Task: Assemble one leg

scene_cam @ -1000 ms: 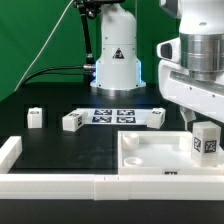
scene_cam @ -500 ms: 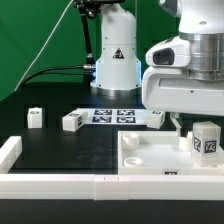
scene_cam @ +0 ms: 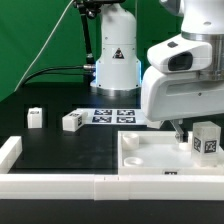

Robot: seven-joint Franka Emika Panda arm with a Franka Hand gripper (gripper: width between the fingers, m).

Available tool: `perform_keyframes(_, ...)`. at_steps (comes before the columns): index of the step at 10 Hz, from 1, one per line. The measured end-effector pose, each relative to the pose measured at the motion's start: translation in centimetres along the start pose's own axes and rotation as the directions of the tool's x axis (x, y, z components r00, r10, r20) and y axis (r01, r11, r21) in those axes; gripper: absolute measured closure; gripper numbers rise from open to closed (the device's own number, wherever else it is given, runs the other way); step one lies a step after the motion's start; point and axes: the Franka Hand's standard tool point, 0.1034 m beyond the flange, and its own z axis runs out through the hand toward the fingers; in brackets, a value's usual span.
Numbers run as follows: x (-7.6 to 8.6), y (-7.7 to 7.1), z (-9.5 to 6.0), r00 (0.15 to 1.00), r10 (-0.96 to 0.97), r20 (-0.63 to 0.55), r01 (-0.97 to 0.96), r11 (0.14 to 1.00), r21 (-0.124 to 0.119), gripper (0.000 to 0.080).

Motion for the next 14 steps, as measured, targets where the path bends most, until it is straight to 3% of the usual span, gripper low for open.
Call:
perform_keyframes(2,0.00,0.02,0.00,1.000,-0.003,0.000,0.003,1.000,0.000,0.0372)
perform_keyframes(3,0.00,0.03,0.00,1.000,-0.003,0.000,0.003,1.000,0.000,0.0372)
perform_keyframes(4,0.00,0.05,0.00,1.000,-0.003,0.000,0.003,1.000,0.000,0.0508)
perform_keyframes(7,0.00,0.10,0.00,1.000,0.024,0.000,-0.024,1.000,0.001,0.0508)
perform_keyframes(9,0.01,0.15,-0.02,0.960,0.279,0.000,-0.279,0.960,0.001,0.0508)
perform_keyframes(12,0.22,-0.25,-0.05,0.768,0.640,-0.008,-0.640,0.768,0.011,0.0508)
perform_keyframes(14,0.65,-0.28,-0.08,0.574,0.818,-0.035,-0.817,0.575,0.044,0.0508)
